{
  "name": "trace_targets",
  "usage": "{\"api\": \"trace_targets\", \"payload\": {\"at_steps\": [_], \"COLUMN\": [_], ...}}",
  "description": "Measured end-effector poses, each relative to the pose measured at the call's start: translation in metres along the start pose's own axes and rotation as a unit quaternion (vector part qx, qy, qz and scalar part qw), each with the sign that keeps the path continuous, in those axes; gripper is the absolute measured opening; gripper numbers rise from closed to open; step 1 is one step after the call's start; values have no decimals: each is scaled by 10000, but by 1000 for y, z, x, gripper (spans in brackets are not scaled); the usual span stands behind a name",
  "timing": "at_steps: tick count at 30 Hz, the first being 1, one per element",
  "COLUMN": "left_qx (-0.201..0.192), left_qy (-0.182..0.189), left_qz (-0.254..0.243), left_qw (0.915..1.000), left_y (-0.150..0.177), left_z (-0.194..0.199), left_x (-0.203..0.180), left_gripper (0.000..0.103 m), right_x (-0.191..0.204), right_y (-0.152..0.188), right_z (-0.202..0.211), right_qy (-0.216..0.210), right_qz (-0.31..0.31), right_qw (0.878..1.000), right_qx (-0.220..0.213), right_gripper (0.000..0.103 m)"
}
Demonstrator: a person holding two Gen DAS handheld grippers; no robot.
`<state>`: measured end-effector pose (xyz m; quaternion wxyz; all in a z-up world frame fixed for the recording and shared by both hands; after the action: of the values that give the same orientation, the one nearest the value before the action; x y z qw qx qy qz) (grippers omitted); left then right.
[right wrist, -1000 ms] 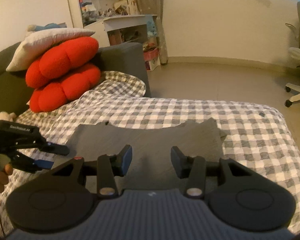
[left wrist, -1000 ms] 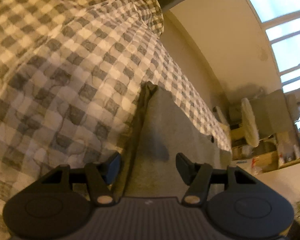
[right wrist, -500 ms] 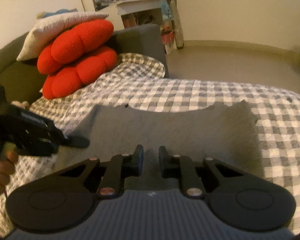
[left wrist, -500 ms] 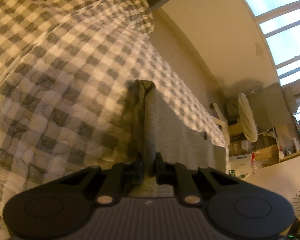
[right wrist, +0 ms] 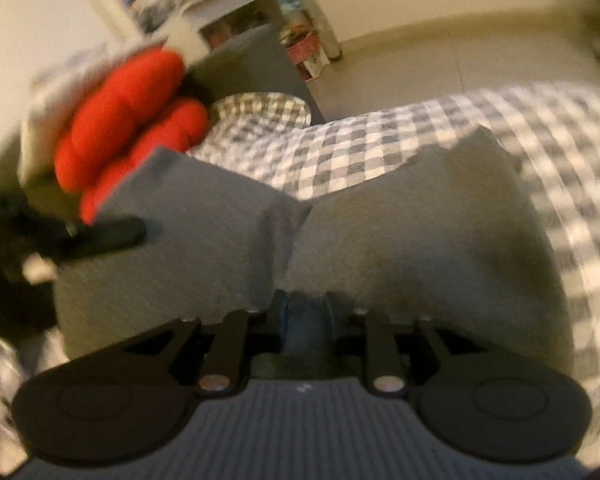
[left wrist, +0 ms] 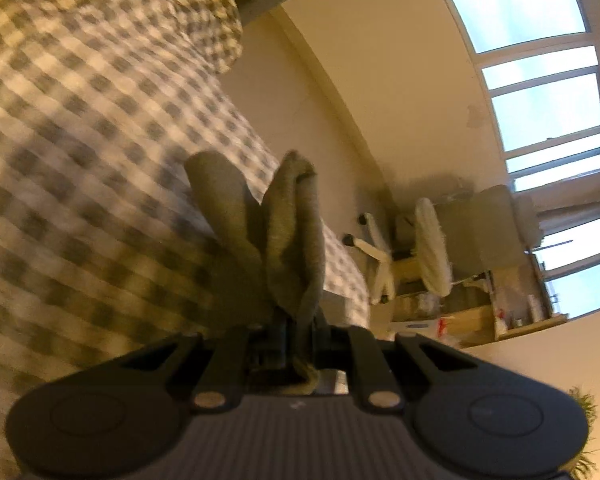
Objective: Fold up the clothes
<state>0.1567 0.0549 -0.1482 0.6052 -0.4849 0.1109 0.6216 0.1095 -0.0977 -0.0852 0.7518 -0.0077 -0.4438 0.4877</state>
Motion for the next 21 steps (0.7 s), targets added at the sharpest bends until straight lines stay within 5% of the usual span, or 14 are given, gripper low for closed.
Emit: {"api": "trace_targets", "payload": {"at_steps": [3,14,21], "left_qx": [74,600,420], "left_qy": [166,604,1366], "left_qz": [14,180,347], "left_qw": [9998,9962,9891], "left_y": [5,37,35], "left_z": [-20,-92,-77], "left_x": [-16,-47,-58], "left_gripper": [11,12,31], "right_x": [-15,-78,-98], "right_y": [-14,-44,-51], "right_z": [20,62,77], "right_qy": [-367,-885,-1283], "right_qz": [-697,-2472,-3213], "right_qw": [9969,9644,9375], "right_qx": [-75,-325,-361], "right_gripper": [37,41,50]}}
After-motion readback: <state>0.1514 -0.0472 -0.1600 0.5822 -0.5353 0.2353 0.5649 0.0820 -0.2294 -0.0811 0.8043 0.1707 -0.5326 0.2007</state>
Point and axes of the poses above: each gripper's, at about its wrist camera, not at the fingertips, and z roughly against the way its jaws point, x to its left, y to its underside, the point moved 8 cm from there along -z, roughly the way its jaws point, and after that the axes turned 15 degrees about -z, right-handed, at the moved point
